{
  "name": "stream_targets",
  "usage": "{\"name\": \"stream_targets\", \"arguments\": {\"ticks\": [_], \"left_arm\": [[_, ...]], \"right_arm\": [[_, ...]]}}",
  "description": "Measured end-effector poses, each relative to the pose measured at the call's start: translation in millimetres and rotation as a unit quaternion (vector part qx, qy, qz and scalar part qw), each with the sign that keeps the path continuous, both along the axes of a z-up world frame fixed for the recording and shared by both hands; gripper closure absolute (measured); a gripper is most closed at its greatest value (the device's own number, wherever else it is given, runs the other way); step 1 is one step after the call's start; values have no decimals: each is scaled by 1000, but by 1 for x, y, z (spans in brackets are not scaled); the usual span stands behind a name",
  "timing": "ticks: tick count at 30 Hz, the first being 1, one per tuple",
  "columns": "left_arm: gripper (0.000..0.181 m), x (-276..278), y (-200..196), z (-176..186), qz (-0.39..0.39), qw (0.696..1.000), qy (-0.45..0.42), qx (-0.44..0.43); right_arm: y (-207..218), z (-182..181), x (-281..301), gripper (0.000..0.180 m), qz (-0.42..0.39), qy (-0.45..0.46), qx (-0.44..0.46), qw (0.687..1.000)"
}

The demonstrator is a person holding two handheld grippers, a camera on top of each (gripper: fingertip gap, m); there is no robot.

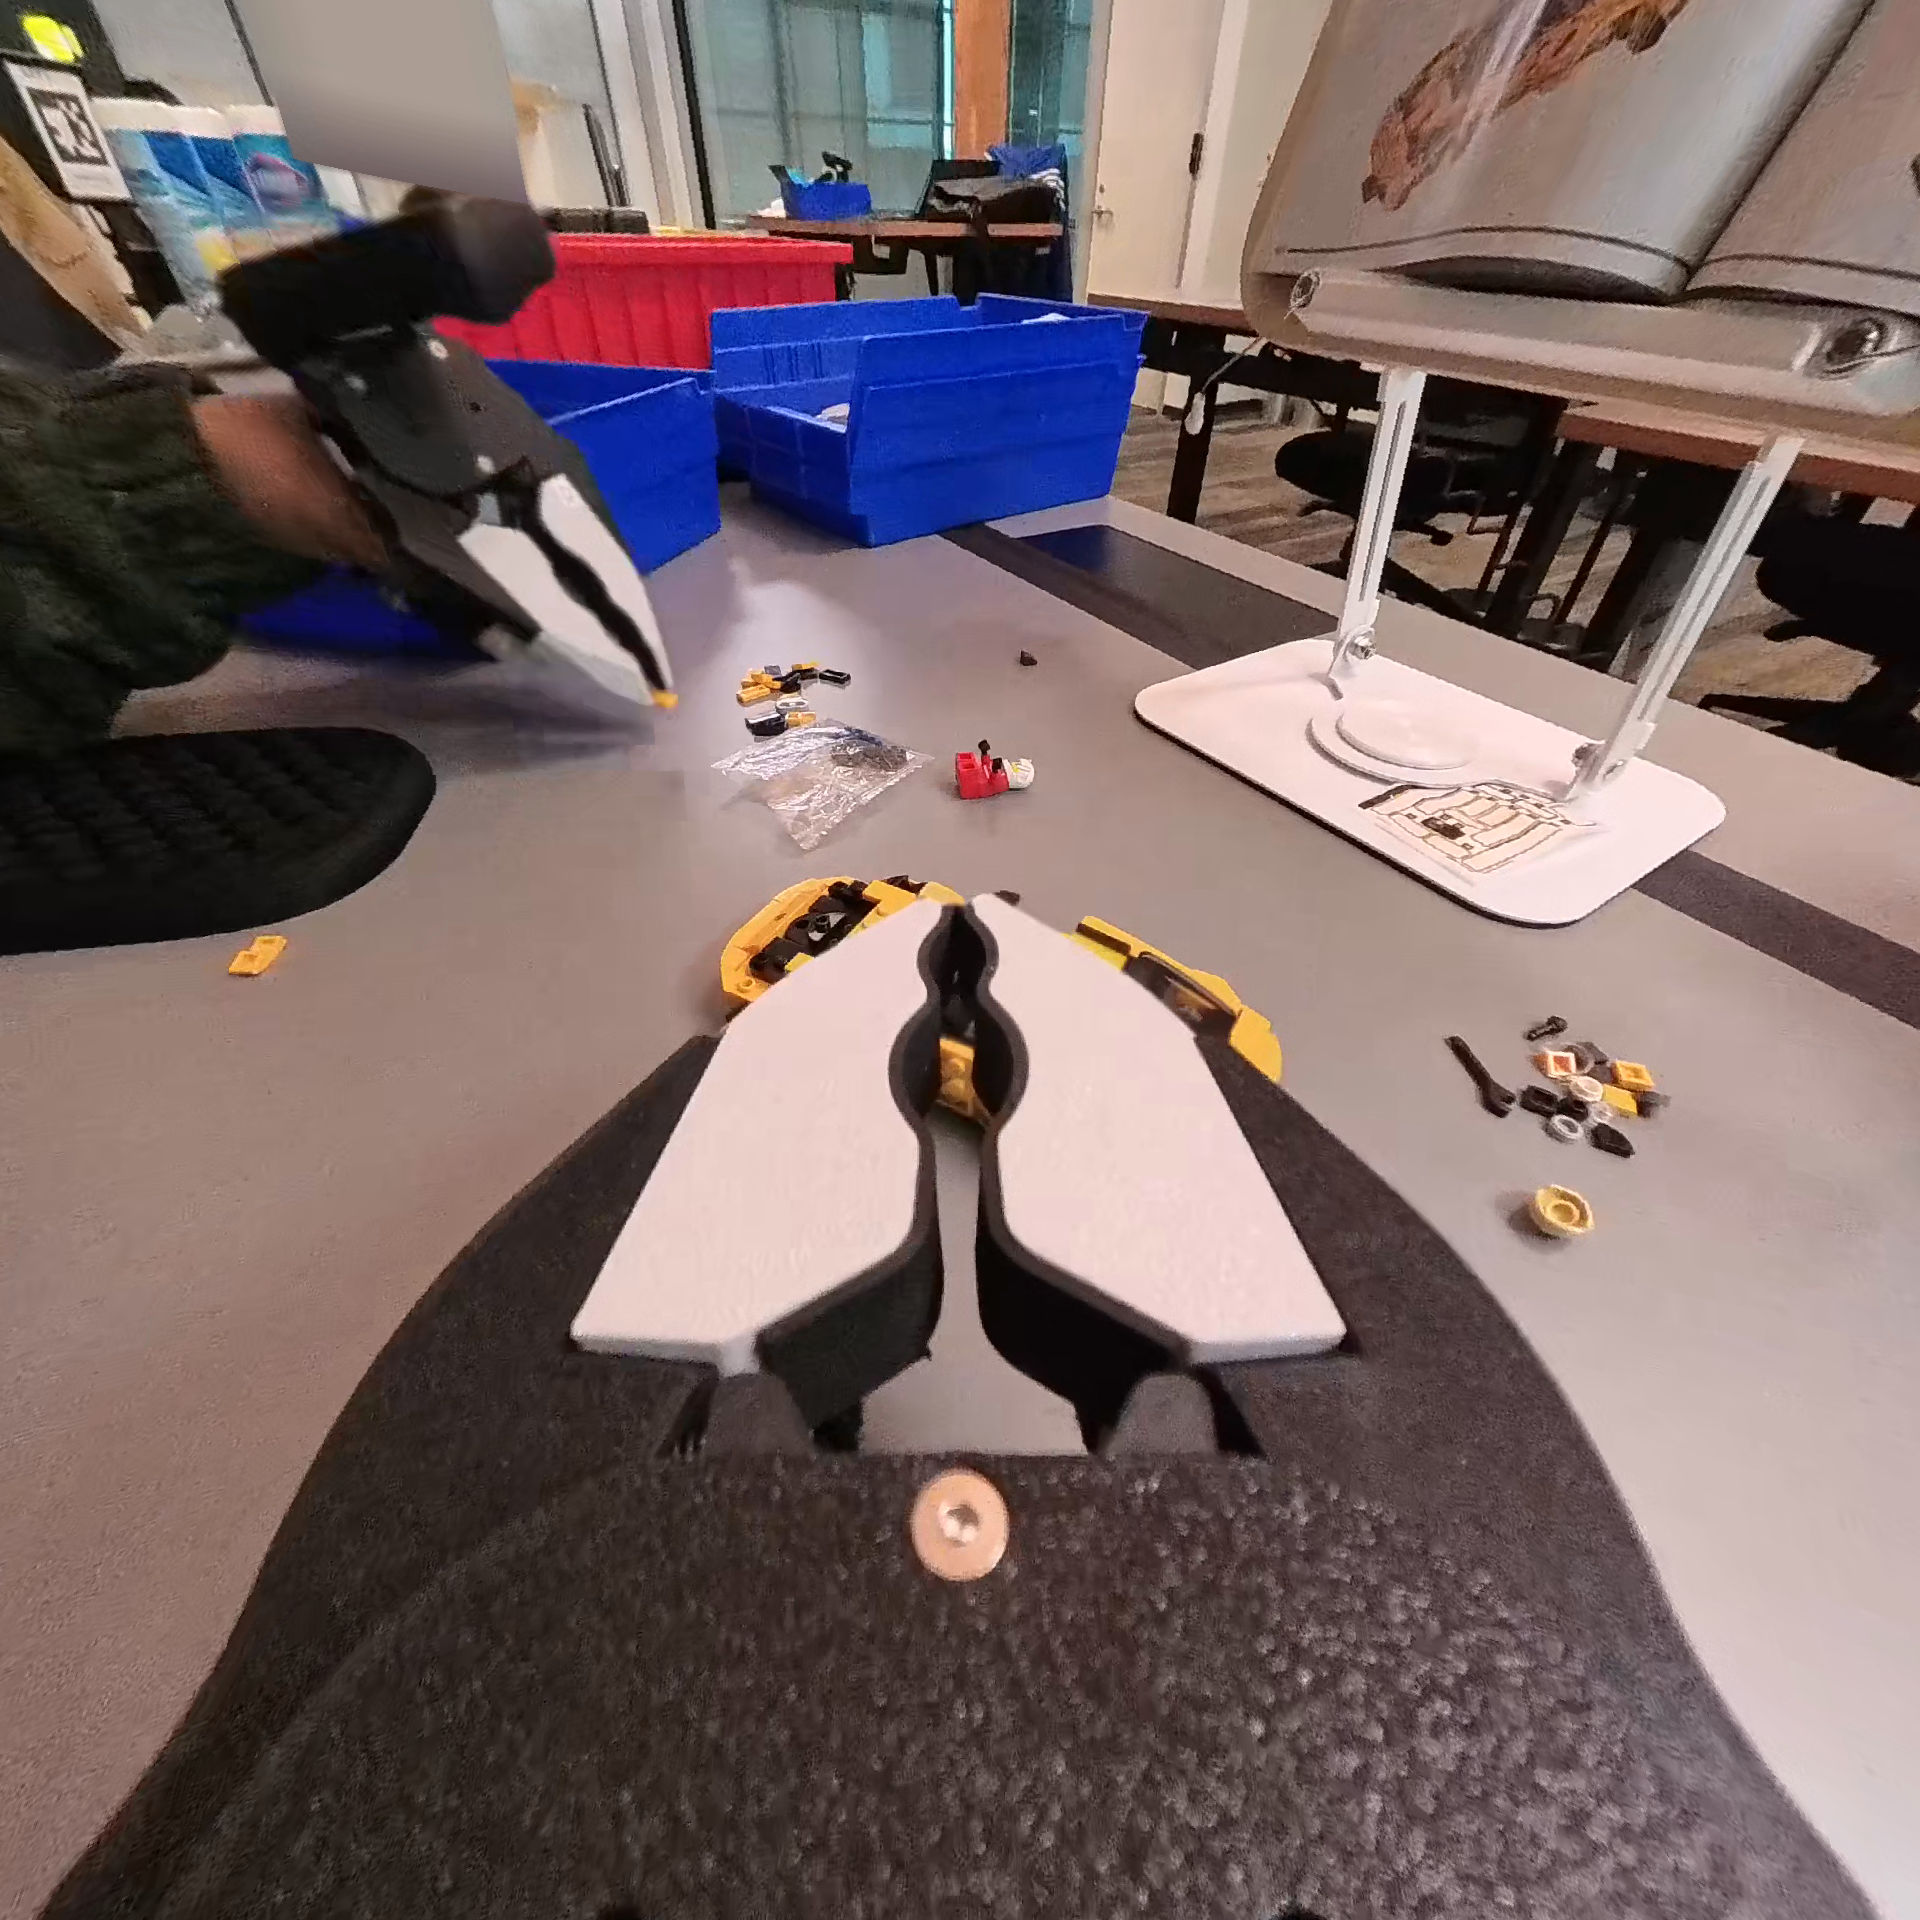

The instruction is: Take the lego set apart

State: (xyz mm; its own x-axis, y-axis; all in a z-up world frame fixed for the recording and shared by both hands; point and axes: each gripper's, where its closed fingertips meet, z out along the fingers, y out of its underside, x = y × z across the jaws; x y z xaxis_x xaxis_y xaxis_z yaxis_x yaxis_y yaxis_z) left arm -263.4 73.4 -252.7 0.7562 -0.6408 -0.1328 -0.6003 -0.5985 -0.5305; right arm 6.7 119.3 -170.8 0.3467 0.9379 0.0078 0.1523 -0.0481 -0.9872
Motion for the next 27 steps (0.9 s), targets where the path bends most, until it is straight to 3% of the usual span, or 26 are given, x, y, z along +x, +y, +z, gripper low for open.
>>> {"name": "stream_targets", "arguments": {"ticks": [4,8,17,25,27], "left_arm": [[151,-23,25,12,81,996,16,39],[145,-20,23,2,84,996,22,35],[173,-31,23,-4,155,983,5,98],[173,-16,43,-5,137,984,-9,112],[152,-17,46,-3,137,983,-7,126]], "right_arm": [[1,-2,1,180,2,-8,-4,1000],[0,-3,3,180,3,-13,-2,1000],[-2,-4,2,180,4,-19,-1,1000],[-4,-7,1,180,8,-30,2,1000],[-4,-7,1,180,9,-33,4,999]]}}
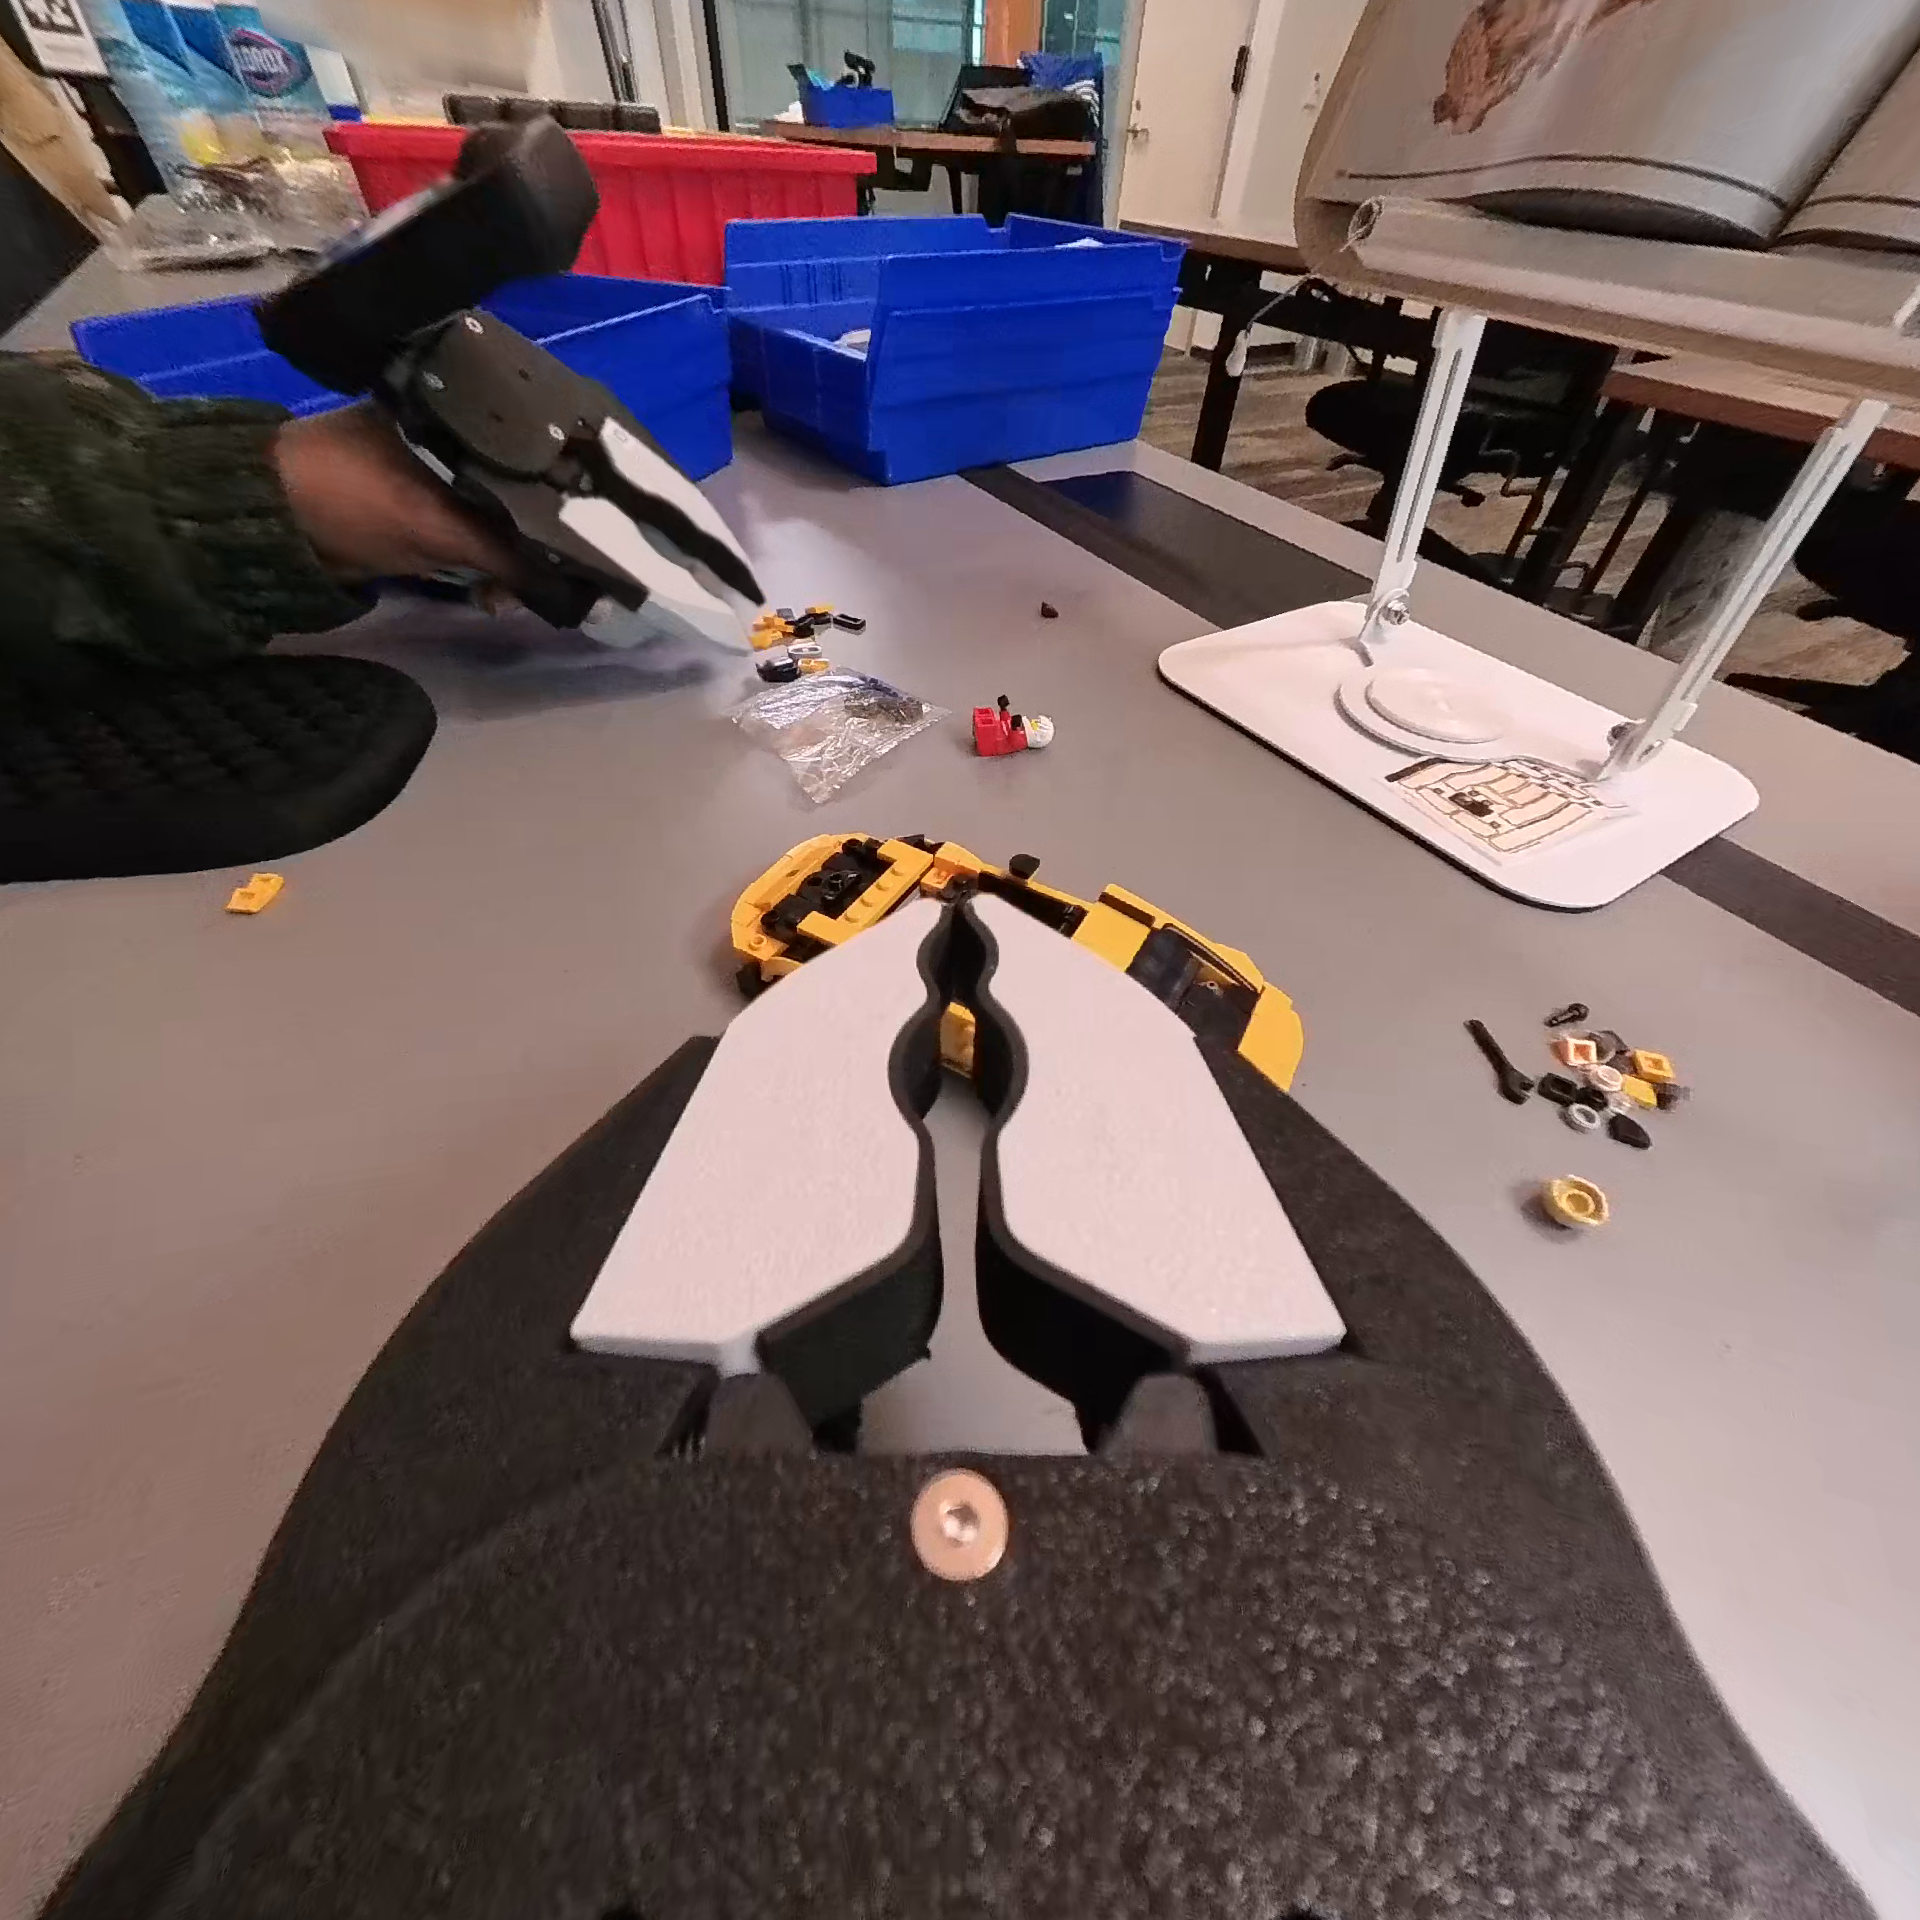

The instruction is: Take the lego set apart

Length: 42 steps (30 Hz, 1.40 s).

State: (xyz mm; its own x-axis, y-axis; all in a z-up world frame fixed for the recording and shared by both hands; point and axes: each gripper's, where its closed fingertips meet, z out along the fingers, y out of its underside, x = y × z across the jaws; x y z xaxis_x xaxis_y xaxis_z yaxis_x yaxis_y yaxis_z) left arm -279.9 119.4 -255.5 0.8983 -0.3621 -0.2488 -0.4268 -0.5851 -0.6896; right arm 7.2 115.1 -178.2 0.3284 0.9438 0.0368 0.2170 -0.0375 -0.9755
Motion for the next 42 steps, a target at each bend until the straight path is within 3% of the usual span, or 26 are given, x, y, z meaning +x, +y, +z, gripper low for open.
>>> {"name": "stream_targets", "arguments": {"ticks": [2,7,9,11,14,18,20,23,27,32,35,38,42], "left_arm": [[144,-3,-3,-8,8,1000,11,-21],[158,9,-14,-11,-20,997,-41,-57],[140,12,-18,-11,-31,996,-48,-66],[133,14,-20,-8,-36,996,-49,-59],[144,37,-38,6,-96,991,-73,-55],[161,101,-112,22,-297,939,-127,-122],[158,116,-150,18,-371,907,-100,-170],[155,129,-181,8,-421,880,-59,-210],[155,135,-193,-5,-438,869,-13,-231],[171,133,-185,-11,-433,873,19,-225],[178,129,-166,-4,-409,892,14,-191],[181,98,-104,11,-279,954,9,-108],[181,39,-43,10,-110,991,-1,-77]], "right_arm": [[-1,-1,-1,180,3,-2,-1,1000],[-2,-3,-2,180,7,-10,2,1000],[-2,-3,-2,180,6,-12,3,1000],[-2,-4,-2,180,6,-12,3,1000],[-1,-4,-1,180,4,-13,1,1000],[-1,-6,-1,180,6,-15,-2,1000],[-2,-7,-2,180,8,-17,-3,1000],[-3,-9,-3,180,11,-21,-1,1000],[-4,-8,-3,180,9,-22,4,1000],[-3,-7,-2,180,7,-21,4,1000],[-3,-7,-2,180,7,-21,5,1000],[-4,-7,-3,180,9,-21,5,1000],[-4,-7,-3,180,9,-23,7,1000]]}}
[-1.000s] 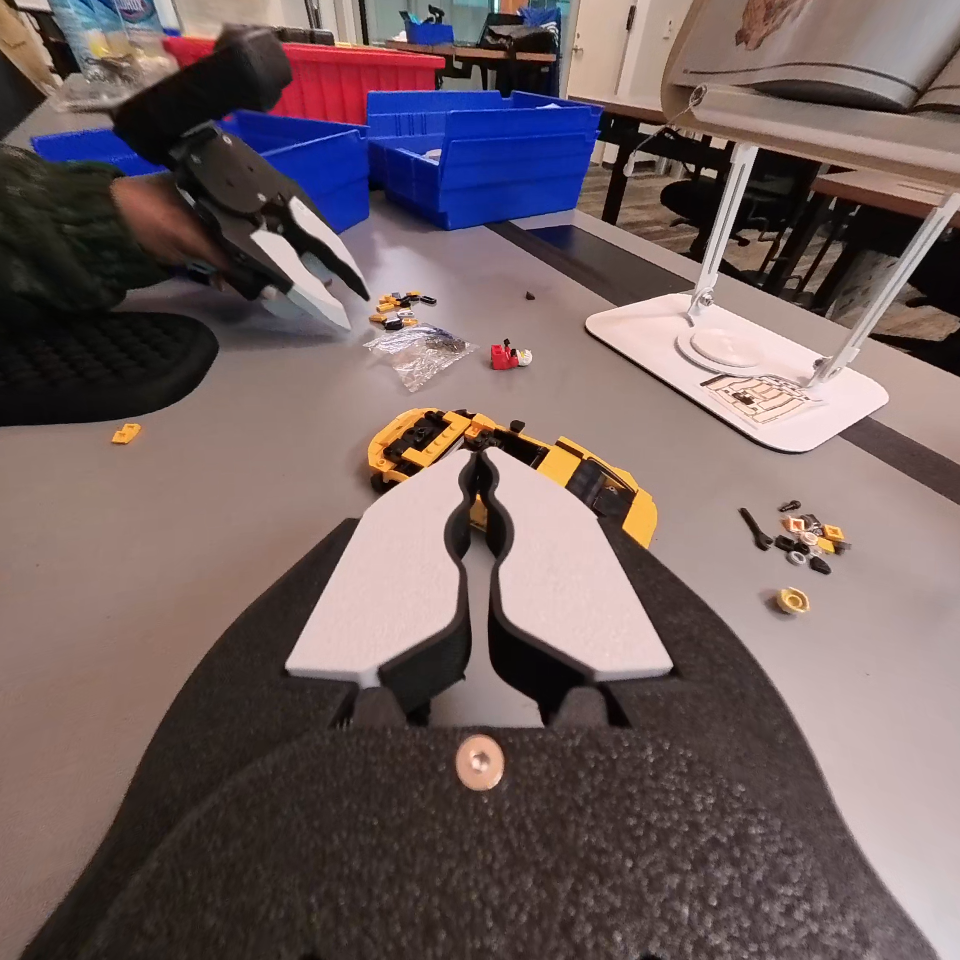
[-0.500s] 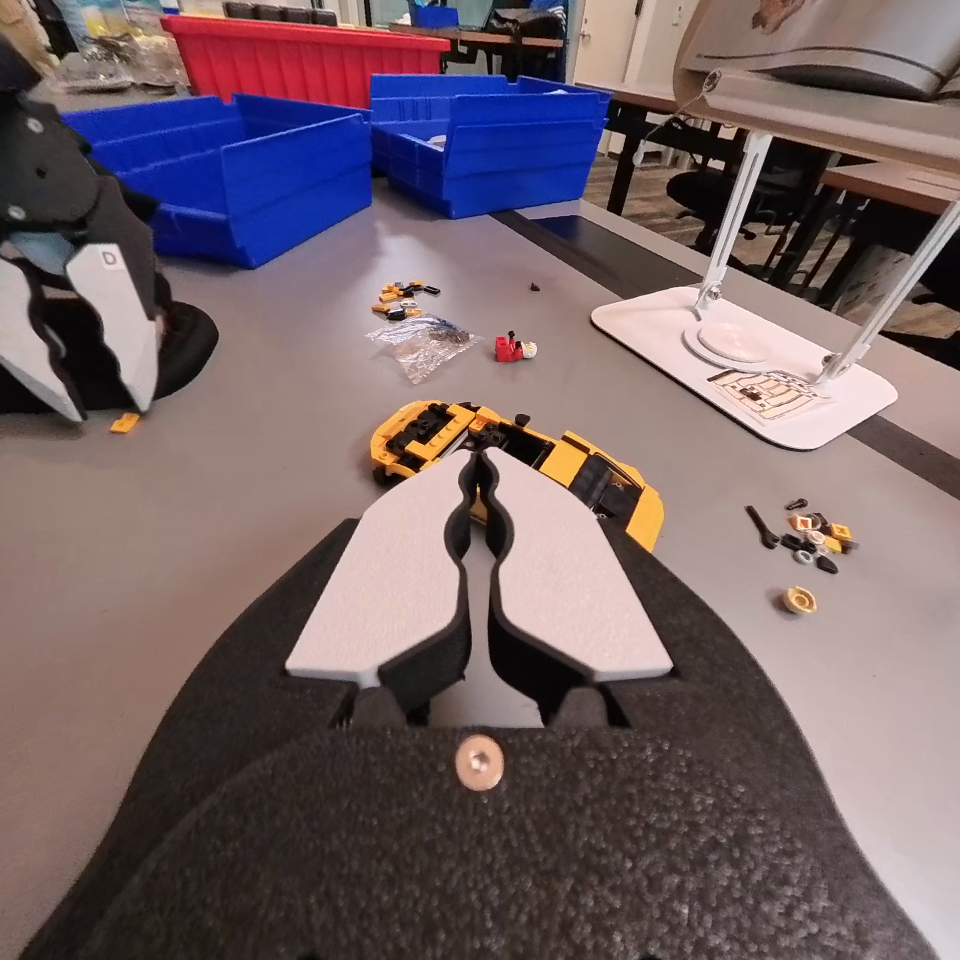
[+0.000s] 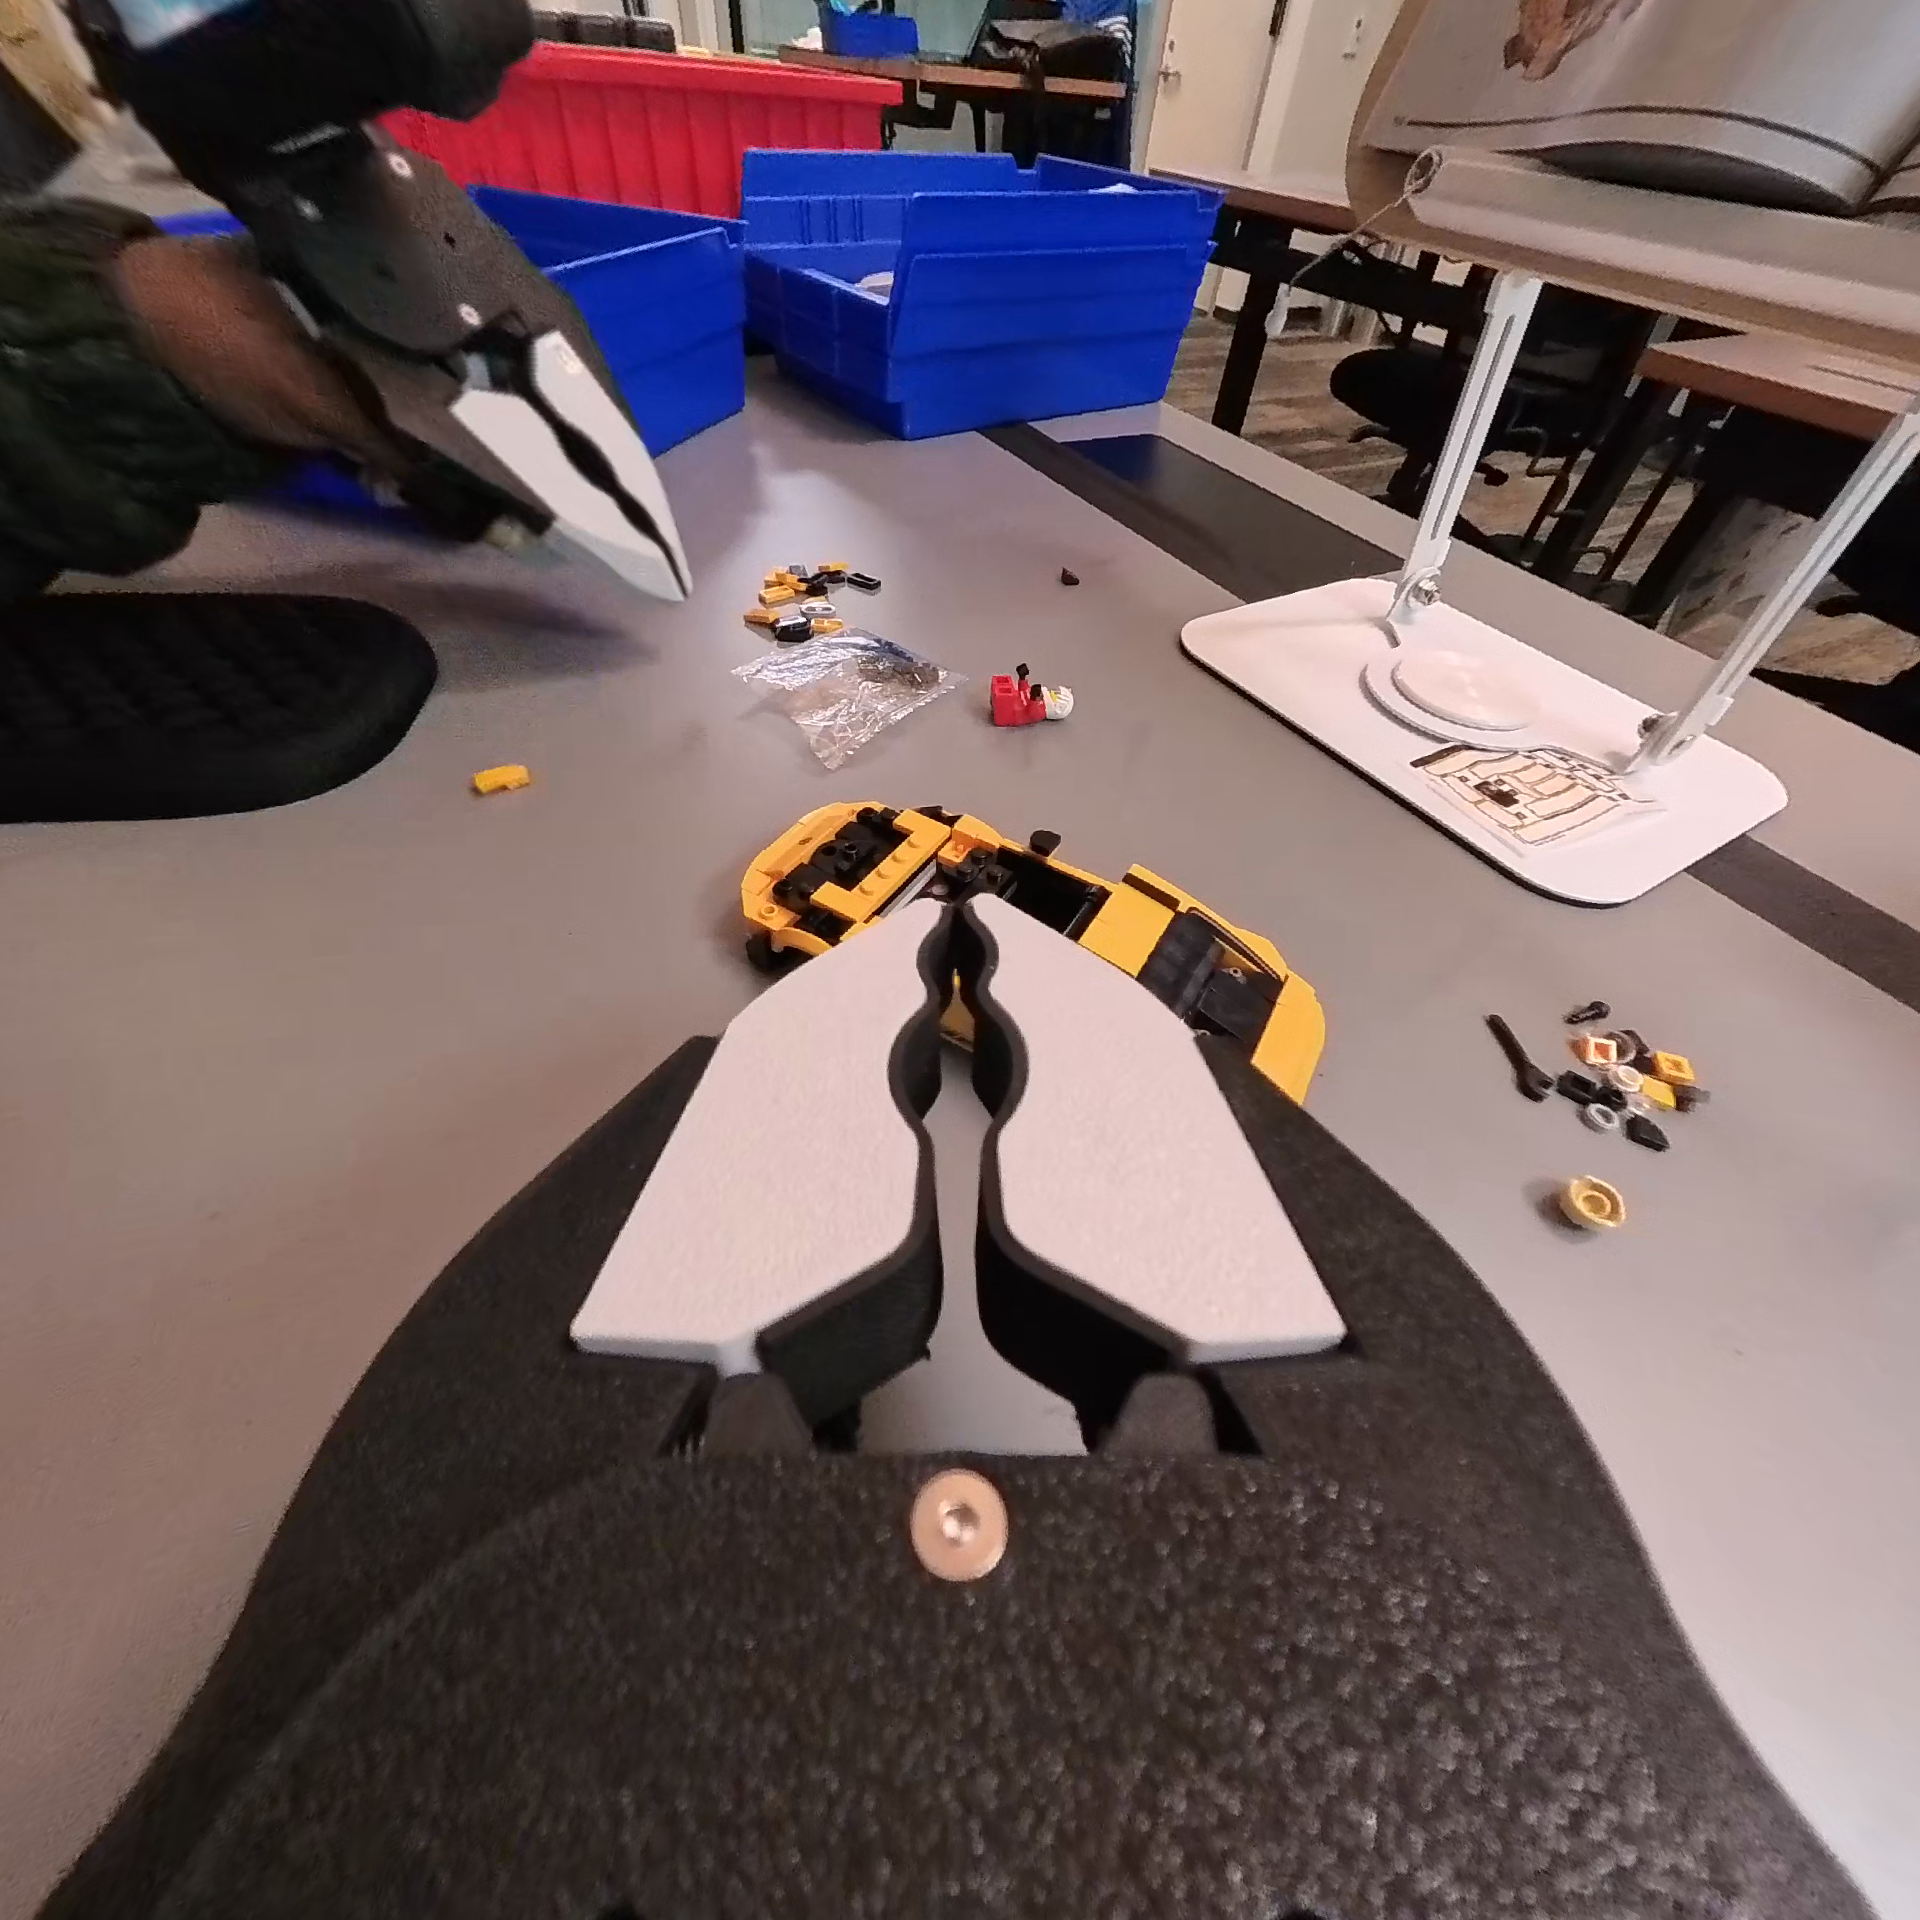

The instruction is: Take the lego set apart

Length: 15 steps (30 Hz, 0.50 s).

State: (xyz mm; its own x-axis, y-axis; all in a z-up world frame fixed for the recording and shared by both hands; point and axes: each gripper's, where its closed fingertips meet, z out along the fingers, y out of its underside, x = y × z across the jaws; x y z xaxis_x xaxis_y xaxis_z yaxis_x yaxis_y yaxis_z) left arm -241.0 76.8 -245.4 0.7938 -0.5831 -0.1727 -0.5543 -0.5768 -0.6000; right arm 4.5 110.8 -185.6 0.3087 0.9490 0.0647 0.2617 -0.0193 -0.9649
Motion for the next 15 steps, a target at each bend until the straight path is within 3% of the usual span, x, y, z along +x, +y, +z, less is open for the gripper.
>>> {"name": "stream_targets", "arguments": {"ticks": [2,5,7,13,15], "left_arm": [[181,2,4,-1,-13,1000,-6,-7],[168,49,-30,2,-155,986,-50,-43],[155,63,-49,-3,-180,978,-55,-84],[151,78,-79,-20,-178,974,-38,-137],[162,76,-75,-24,-168,977,-25,-126]], "right_arm": [[1,0,1,180,-3,1,1,1000],[3,1,3,180,-7,2,-2,1000],[3,0,2,180,-5,4,-7,1000],[1,-1,1,180,-3,1,-4,1000],[1,-1,1,180,-2,0,-6,1000]]}}
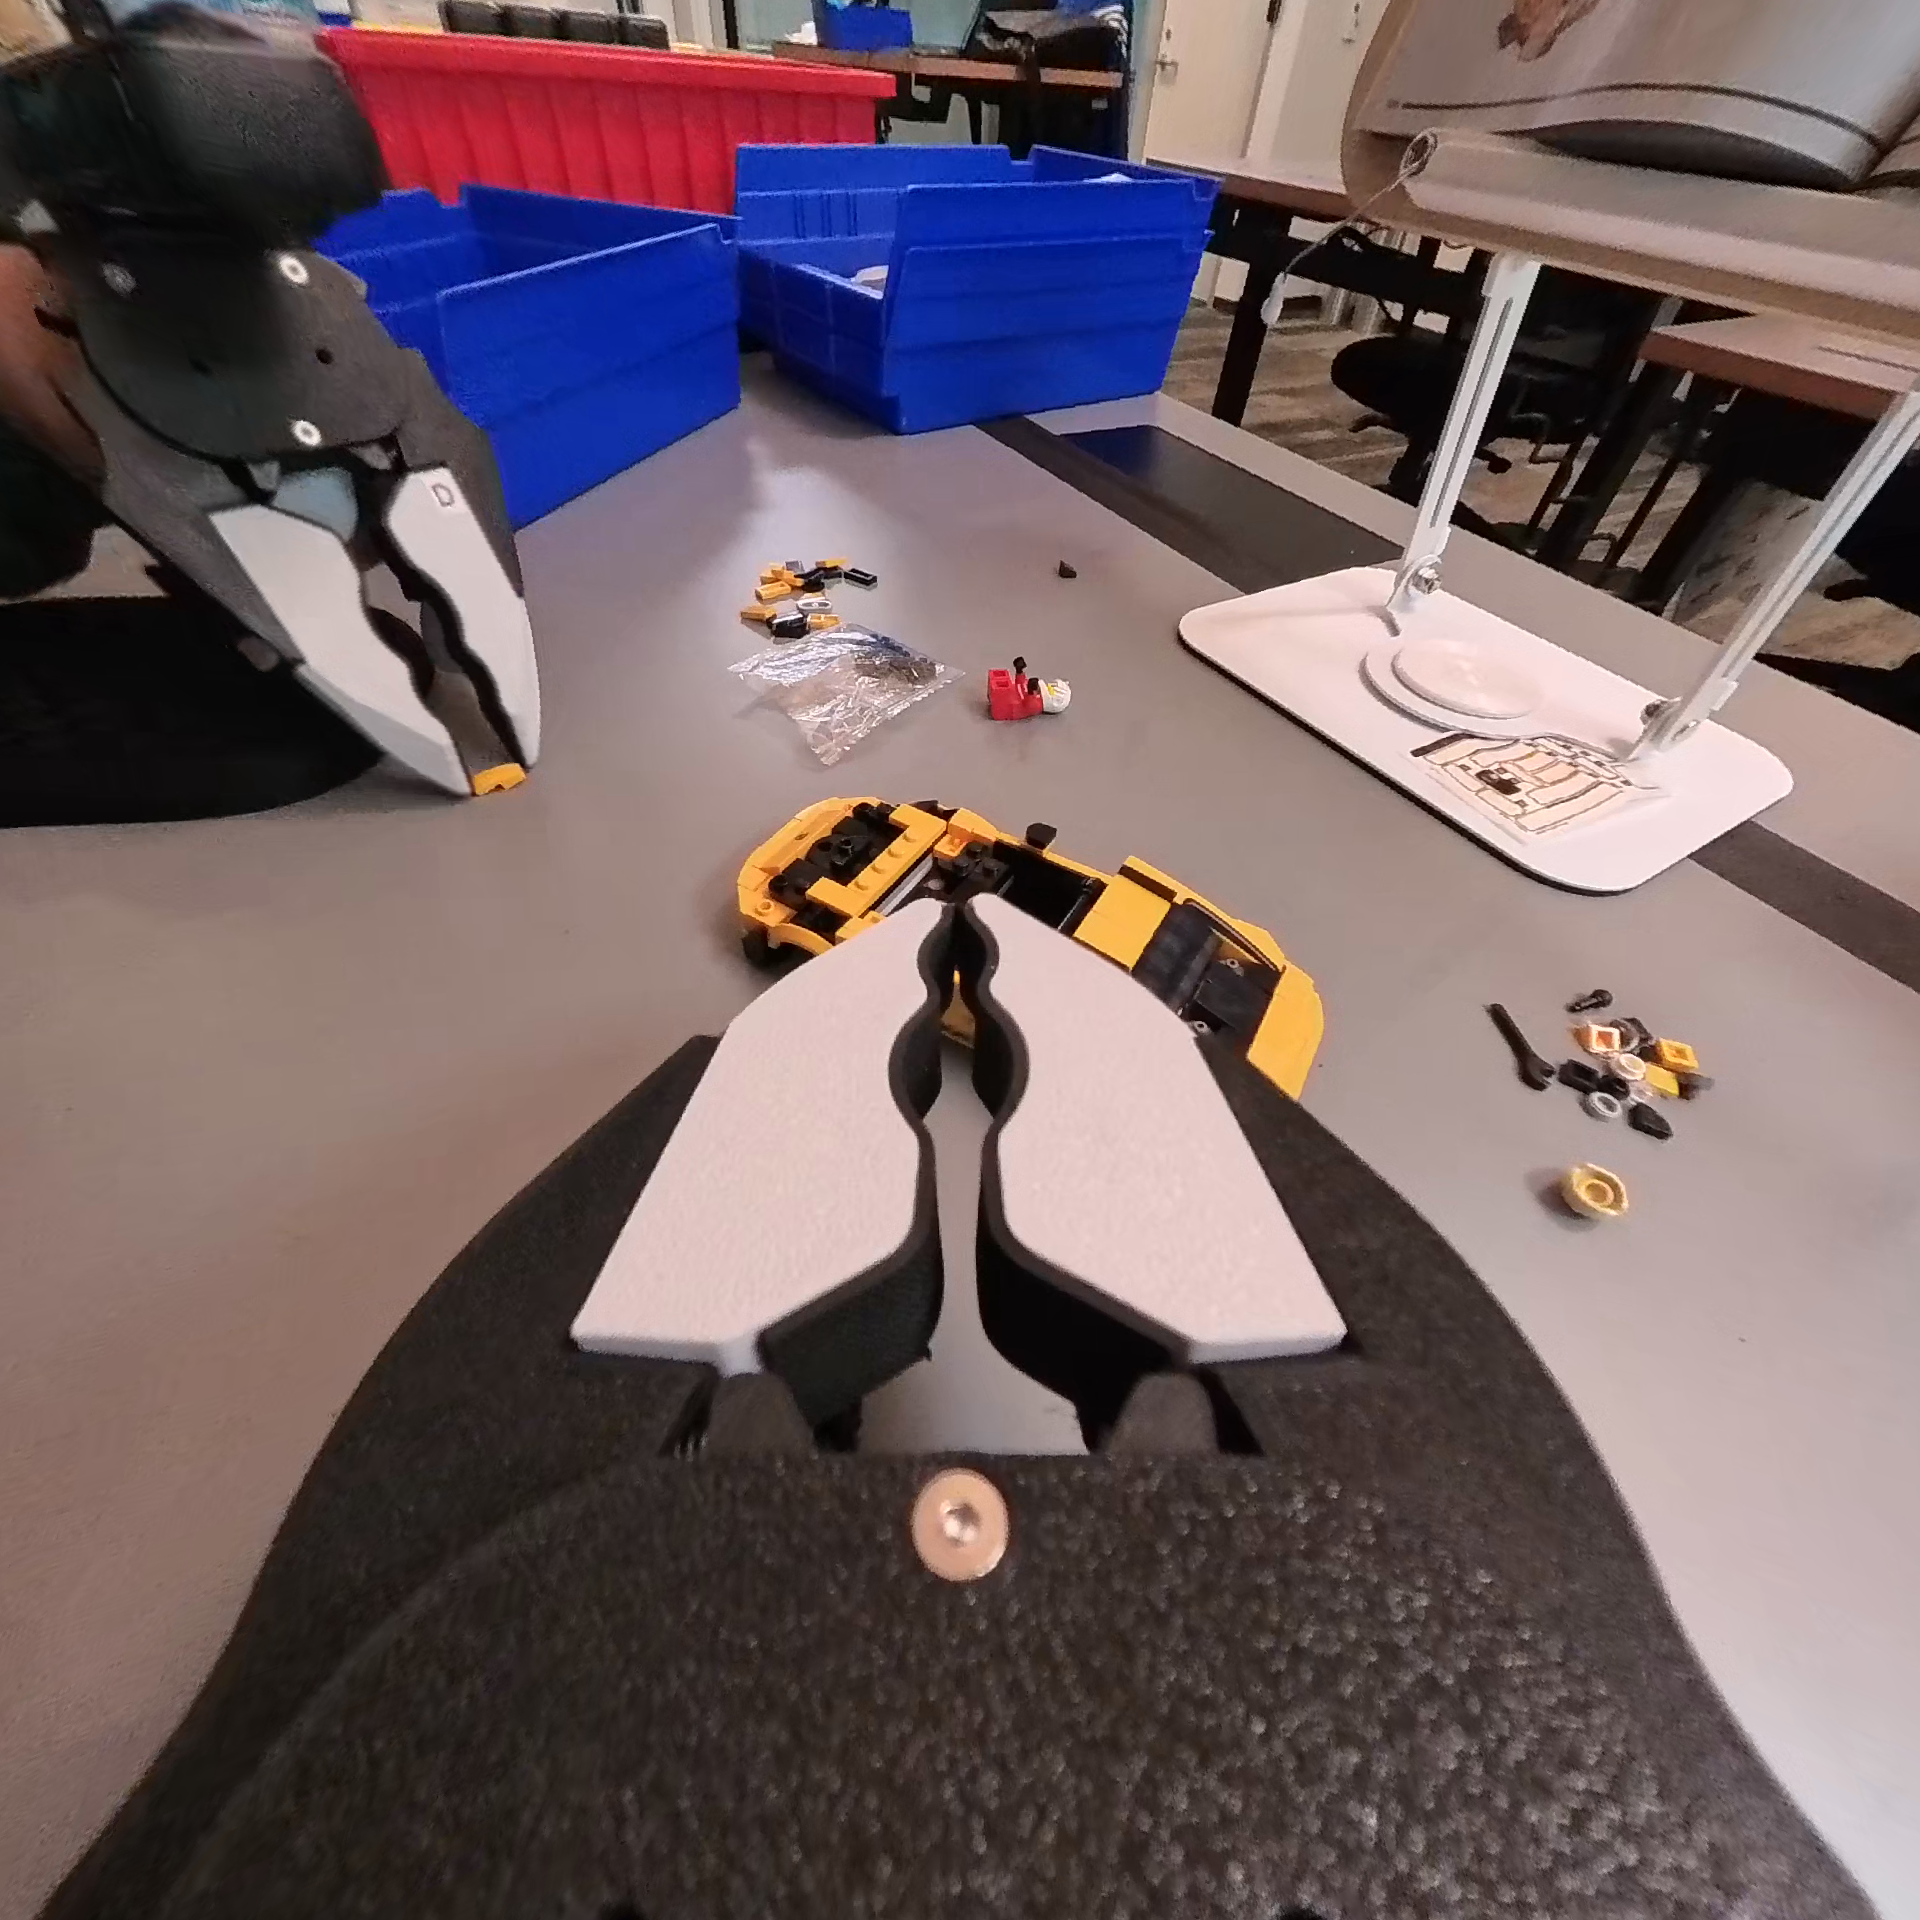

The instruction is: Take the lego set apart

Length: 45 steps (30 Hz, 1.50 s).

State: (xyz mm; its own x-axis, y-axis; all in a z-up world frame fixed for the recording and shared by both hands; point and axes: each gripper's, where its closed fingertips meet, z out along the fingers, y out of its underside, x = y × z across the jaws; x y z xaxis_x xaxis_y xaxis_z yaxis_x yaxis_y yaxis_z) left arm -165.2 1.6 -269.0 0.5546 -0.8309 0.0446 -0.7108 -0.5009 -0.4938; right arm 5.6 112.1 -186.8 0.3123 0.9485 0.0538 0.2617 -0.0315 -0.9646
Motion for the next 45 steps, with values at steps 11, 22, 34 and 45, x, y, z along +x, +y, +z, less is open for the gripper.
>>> {"name": "stream_targets", "arguments": {"ticks": [11,22,34,45], "left_arm": [[163,-85,88,12,205,972,43,105],[143,-106,113,23,234,953,38,190],[159,110,-96,29,-270,956,-113,13],[173,118,-118,1,-268,962,-56,-18]], "right_arm": [[-1,1,-1,180,1,-2,5,1000],[-2,0,0,180,6,-3,1,1000],[-1,-4,-1,180,5,-10,-3,1000],[-2,-2,-1,180,4,-11,3,1000]]}}
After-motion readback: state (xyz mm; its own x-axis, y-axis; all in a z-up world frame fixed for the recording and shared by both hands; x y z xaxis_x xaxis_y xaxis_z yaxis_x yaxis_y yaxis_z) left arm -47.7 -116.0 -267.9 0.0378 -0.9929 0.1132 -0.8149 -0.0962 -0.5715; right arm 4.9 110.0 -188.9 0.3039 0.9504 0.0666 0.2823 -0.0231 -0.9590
